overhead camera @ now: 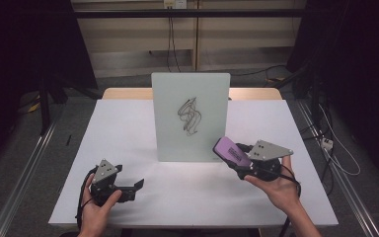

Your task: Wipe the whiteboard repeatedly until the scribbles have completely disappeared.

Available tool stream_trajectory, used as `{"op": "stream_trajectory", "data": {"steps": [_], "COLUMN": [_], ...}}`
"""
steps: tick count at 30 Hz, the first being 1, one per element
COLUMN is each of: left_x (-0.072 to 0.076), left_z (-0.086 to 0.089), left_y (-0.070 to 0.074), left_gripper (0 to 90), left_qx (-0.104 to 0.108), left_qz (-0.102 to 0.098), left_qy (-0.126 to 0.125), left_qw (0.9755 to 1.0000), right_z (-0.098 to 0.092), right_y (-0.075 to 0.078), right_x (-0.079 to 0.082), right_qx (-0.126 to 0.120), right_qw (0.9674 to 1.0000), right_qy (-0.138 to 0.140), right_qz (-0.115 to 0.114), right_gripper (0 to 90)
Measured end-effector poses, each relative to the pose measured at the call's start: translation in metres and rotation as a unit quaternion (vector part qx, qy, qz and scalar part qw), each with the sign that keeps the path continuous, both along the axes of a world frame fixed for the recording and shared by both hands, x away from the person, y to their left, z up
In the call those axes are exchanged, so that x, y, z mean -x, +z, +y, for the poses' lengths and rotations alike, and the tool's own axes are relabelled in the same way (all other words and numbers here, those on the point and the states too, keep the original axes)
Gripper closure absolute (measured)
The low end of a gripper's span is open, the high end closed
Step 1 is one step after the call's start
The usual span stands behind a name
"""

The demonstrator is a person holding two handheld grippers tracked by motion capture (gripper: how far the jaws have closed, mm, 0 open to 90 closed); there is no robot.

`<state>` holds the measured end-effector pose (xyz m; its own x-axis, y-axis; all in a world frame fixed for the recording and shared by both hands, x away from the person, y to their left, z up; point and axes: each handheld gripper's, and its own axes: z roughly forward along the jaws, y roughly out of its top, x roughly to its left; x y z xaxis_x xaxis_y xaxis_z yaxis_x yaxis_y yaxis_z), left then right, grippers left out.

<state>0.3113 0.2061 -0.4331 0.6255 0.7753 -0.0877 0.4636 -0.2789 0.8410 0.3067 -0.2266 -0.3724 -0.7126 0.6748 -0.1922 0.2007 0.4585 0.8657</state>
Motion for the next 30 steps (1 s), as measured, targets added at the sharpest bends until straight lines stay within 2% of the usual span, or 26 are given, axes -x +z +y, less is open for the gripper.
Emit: {"op": "stream_trajectory", "data": {"steps": [6,9,12,17,21,24,27,30], "left_x": [0.002,0.003,0.001,0.002,0.003,0.002,0.002,0.002], "left_z": [-0.004,-0.005,-0.004,-0.003,-0.002,-0.002,-0.003,-0.003], "left_y": [0.002,0.001,0.001,0.001,0.002,0.002,0.001,0.002], "left_gripper": [6.0,6.0,6.0,6.0,6.0,6.0,6.0,6.0], "left_qx": [-0.013,-0.013,-0.013,-0.010,-0.008,-0.008,-0.006,-0.014], "left_qz": [-0.006,-0.004,-0.004,-0.006,-0.007,-0.007,-0.007,-0.007], "left_qy": [-0.008,-0.007,-0.007,-0.006,-0.009,-0.010,-0.007,-0.011], "left_qw": [0.9999,0.9999,0.9999,0.9999,0.9999,0.9999,0.9999,0.9998], "right_z": [0.017,0.022,0.028,0.038,0.044,0.048,0.051,0.053], "right_y": [0.008,0.012,0.018,0.026,0.028,0.028,0.030,0.034], "right_x": [-0.006,-0.010,-0.017,-0.027,-0.033,-0.036,-0.038,-0.038], "right_qx": [0.014,0.010,0.013,0.016,0.019,0.013,0.020,0.030], "right_qw": [0.9995,0.9993,0.9988,0.9982,0.9979,0.9977,0.9961,0.9934], "right_qy": [0.015,0.016,0.011,0.007,0.004,-0.002,-0.011,-0.021], "right_qz": [-0.024,-0.032,-0.046,-0.058,-0.061,-0.067,-0.085,-0.109], "right_gripper": [40.9,40.9,40.9,40.9,40.9,40.9,40.9,40.9]}}
